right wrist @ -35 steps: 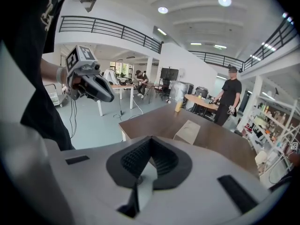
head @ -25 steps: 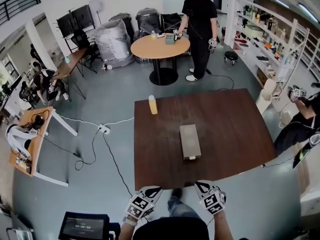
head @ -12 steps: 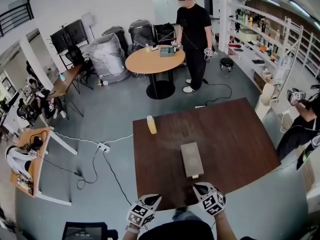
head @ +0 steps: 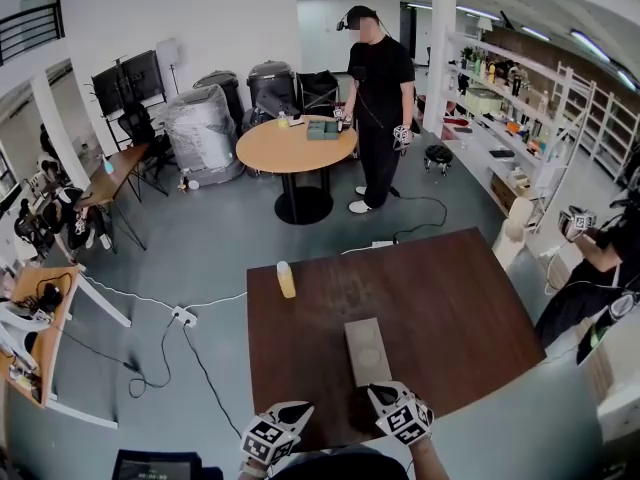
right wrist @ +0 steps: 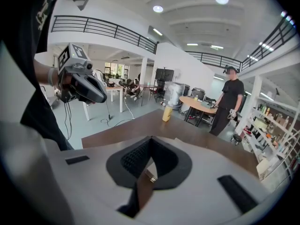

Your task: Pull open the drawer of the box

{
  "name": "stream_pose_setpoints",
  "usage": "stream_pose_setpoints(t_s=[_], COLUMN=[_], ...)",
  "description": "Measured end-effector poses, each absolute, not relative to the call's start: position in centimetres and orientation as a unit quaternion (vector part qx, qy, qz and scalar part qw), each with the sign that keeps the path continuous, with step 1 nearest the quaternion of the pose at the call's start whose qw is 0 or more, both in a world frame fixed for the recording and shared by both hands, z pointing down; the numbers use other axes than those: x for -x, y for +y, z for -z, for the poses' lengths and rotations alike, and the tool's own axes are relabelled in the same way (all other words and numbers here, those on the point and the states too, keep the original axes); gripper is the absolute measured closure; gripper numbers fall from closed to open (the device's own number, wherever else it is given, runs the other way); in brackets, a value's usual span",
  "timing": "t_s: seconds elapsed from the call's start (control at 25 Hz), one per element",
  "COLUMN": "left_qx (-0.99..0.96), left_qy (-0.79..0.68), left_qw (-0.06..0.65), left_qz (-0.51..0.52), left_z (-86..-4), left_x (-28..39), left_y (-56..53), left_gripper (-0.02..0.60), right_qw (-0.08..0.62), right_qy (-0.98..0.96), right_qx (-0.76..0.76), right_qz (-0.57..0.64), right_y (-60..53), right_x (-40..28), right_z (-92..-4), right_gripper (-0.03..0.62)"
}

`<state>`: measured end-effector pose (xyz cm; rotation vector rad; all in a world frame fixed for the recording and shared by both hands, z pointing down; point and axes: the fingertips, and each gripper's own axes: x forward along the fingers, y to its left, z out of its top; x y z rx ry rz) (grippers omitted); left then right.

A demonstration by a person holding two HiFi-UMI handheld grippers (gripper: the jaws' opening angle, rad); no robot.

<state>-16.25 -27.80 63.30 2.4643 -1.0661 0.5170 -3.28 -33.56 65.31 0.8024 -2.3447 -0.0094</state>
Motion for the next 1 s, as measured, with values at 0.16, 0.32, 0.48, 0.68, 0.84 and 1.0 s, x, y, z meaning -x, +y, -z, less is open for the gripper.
stream_pose_setpoints(t_s=[0.16,0.32,0.48,0.68,0.84,1.0], left_qx=[-0.885,-0.885,-0.888,-0.89,-0.893,-0.896], left_qy=[-0.383,-0.389,-0.386,-0.377,-0.37,-0.362], left_qw=[0.201,0.199,0.199,0.201,0.2,0.202], left_qz=[-0.173,-0.159,-0.151,-0.158,-0.161,-0.159], left_z=[-63.0,-61.8,-61.3,-61.5,-61.8,-62.2], left_x=[17.5,18.3,19.9,21.8,23.0,22.8], left_y=[-28.5,-29.3,-28.9,-28.6,-28.8,-28.7], left_gripper=[0.575,0.575,0.575,0.575,0.575,0.575], right_qw=[0.33,0.314,0.298,0.289,0.294,0.298], right_qy=[-0.887,-0.886,-0.878,-0.868,-0.859,-0.846], right_qx=[-0.322,-0.34,-0.373,-0.399,-0.412,-0.426], right_qz=[-0.002,-0.019,-0.03,-0.06,-0.076,-0.116], right_y=[-34.4,-35.2,-35.3,-35.4,-35.2,-34.6], right_x=[3.6,3.8,4.5,5.1,5.2,4.7], right_z=[-65.1,-63.9,-63.3,-64.1,-65.5,-68.0], right_gripper=[0.606,0.606,0.605,0.605,0.583,0.552])
